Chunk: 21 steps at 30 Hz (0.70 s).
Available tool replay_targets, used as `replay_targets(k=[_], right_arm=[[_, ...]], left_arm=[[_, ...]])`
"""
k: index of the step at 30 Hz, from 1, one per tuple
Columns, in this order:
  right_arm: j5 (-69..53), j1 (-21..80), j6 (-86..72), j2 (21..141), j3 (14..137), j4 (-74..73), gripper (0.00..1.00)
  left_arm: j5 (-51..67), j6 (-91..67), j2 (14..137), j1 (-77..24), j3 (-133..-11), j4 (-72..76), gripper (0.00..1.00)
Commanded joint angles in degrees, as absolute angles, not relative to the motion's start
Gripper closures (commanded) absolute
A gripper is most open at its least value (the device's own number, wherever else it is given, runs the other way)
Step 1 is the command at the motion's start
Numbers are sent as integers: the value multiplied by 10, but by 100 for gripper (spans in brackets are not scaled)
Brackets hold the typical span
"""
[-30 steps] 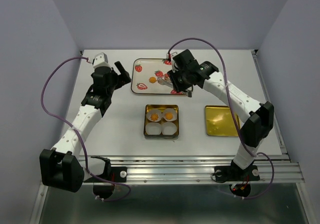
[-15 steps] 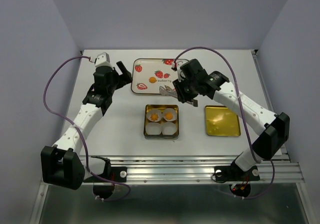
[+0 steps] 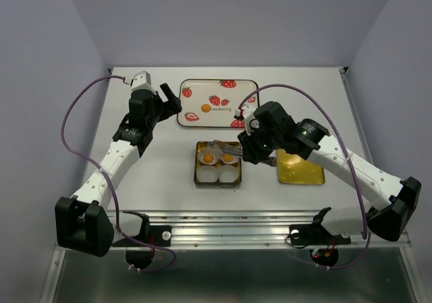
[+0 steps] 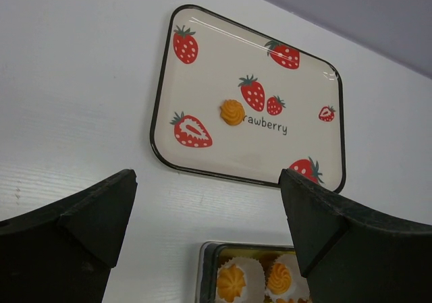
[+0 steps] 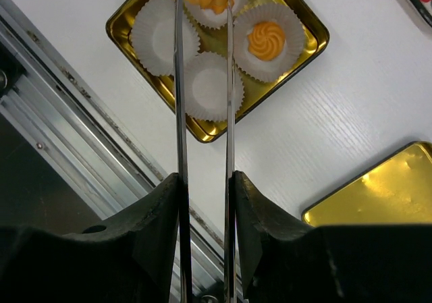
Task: Pack the cookies
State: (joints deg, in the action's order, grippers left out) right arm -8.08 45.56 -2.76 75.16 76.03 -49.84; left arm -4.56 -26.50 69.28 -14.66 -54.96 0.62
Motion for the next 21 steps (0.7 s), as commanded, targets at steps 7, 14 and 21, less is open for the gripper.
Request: replay_targets(k=[7, 14, 21], right_arm=[[-158, 490, 32, 744, 734, -476, 73], [-173, 502, 43, 767, 727, -471, 73], [-172, 507, 43, 796, 734, -473, 73]], left_arm=[[-48, -271, 671, -158, -539, 24, 1], [-53, -271, 671, -159, -536, 24, 1], [-57, -266, 671, -160, -534, 23, 1]])
